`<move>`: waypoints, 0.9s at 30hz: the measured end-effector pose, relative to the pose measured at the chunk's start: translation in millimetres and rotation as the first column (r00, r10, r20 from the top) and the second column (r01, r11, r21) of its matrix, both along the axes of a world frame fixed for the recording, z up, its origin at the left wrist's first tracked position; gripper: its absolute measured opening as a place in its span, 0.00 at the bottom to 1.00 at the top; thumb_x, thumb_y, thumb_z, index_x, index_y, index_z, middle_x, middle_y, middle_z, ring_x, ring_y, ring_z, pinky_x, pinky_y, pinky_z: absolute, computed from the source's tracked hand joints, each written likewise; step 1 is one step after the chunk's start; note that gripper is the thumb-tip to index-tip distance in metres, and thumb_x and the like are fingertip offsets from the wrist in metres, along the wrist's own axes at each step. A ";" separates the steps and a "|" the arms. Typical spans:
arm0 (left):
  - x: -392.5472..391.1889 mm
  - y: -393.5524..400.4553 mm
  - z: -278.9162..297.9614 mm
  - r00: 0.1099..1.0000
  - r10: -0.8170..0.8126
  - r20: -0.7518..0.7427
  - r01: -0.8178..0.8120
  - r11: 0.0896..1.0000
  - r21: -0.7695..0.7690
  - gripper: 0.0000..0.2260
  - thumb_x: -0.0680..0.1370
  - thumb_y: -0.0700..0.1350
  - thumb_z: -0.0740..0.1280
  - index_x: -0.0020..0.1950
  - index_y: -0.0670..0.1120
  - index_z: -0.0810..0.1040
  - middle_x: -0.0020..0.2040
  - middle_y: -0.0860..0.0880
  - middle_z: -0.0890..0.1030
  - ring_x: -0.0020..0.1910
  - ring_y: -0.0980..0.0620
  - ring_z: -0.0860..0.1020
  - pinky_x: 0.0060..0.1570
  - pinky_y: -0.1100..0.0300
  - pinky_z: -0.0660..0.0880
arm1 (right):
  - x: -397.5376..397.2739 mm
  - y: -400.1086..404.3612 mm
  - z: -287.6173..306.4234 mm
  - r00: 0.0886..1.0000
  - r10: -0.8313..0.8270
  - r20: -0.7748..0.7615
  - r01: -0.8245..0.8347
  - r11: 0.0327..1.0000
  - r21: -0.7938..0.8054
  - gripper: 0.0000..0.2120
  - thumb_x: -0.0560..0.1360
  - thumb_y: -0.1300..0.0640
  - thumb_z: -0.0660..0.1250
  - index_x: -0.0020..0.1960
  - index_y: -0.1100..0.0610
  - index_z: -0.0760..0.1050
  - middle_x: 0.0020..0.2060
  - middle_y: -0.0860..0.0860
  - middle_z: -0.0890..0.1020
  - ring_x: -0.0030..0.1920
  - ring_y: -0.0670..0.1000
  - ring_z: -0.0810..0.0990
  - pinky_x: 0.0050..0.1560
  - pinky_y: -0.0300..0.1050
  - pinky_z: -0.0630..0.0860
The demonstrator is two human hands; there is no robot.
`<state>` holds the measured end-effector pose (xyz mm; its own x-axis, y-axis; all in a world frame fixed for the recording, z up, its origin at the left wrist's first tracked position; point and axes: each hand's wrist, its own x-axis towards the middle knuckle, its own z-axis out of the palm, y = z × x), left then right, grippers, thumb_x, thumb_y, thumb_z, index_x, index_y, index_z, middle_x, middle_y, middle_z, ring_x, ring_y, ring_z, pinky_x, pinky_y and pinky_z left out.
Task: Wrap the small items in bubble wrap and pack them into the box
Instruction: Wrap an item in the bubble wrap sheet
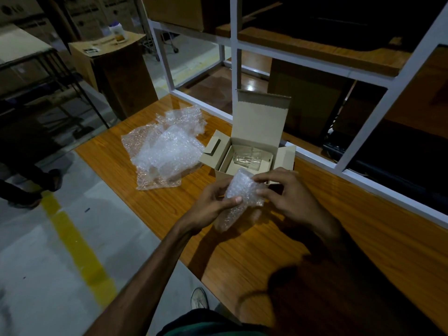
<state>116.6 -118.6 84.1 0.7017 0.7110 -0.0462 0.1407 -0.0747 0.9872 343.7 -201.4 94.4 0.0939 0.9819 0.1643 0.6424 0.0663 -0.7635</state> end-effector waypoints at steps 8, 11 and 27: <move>-3.5 4.0 8.9 0.996 -0.084 -0.014 0.083 0.995 -0.063 0.18 0.83 0.42 0.68 0.74 0.43 0.76 0.67 0.43 0.82 0.67 0.42 0.80 0.66 0.43 0.78 | -15.7 1.2 0.8 0.998 0.004 0.070 0.004 0.994 -0.111 0.17 0.82 0.45 0.69 0.69 0.47 0.79 0.61 0.42 0.75 0.67 0.49 0.63 0.61 0.44 0.60; -7.6 5.3 10.6 0.996 -0.086 -0.013 0.084 0.993 -0.084 0.18 0.84 0.39 0.66 0.74 0.43 0.75 0.67 0.44 0.82 0.66 0.44 0.81 0.65 0.48 0.79 | -25.6 -0.7 -1.9 0.995 0.008 0.101 0.004 0.993 -0.118 0.19 0.84 0.45 0.65 0.73 0.49 0.75 0.60 0.41 0.74 0.66 0.48 0.63 0.61 0.48 0.61; 15.5 -3.8 4.1 0.977 0.105 -0.183 -0.043 0.948 0.316 0.44 0.74 0.68 0.73 0.84 0.62 0.55 0.80 0.56 0.68 0.74 0.58 0.72 0.69 0.54 0.77 | -34.1 5.8 -2.0 0.993 -0.087 -0.075 0.085 0.996 -0.035 0.09 0.83 0.52 0.69 0.60 0.54 0.82 0.49 0.47 0.85 0.45 0.39 0.83 0.44 0.34 0.80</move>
<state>132.1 -122.5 88.1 0.6459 0.7615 0.0533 0.3450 -0.3535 0.8695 309.6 -195.6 92.4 0.1894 0.9743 0.1222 0.5842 -0.0118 -0.8116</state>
